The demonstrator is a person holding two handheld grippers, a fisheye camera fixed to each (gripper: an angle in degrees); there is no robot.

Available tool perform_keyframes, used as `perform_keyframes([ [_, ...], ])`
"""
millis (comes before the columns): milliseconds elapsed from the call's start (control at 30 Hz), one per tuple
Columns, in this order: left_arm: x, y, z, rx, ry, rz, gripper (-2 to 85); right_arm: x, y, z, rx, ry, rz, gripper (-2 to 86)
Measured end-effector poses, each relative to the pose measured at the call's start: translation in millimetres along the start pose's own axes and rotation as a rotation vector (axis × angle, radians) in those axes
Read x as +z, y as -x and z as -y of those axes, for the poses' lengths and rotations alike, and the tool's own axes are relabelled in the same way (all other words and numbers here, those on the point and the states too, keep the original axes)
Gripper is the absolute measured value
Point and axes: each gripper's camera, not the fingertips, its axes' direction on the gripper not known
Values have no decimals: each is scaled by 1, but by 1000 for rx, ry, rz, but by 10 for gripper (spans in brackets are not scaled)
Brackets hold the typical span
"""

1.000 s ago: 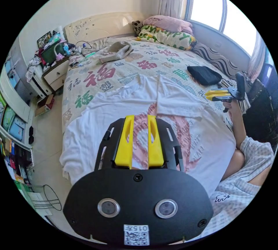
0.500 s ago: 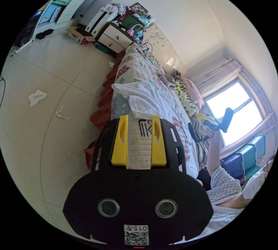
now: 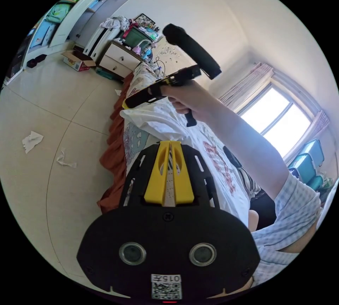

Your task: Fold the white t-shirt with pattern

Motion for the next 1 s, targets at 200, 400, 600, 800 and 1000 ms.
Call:
perform_keyframes([
  [200,-12,2,-11,2,-25,-19,-8,35,23,44,-32,159,-159,61],
  [400,-23,1,-23,-6,-62,-25,-9,6,-5,36,63,24,-55,-7],
  [600,-38,-21,-21,52,-112,-40,-9,-62,-90,-45,245,-324,159,-9],
  [800,-34,-103,-1,300,-69,-62,-9,-72,-171,-196,424,-576,287,-9],
  [1000,45,-181,-3,540,223,-67,-4,-6,-204,-309,550,-517,365,-4],
])
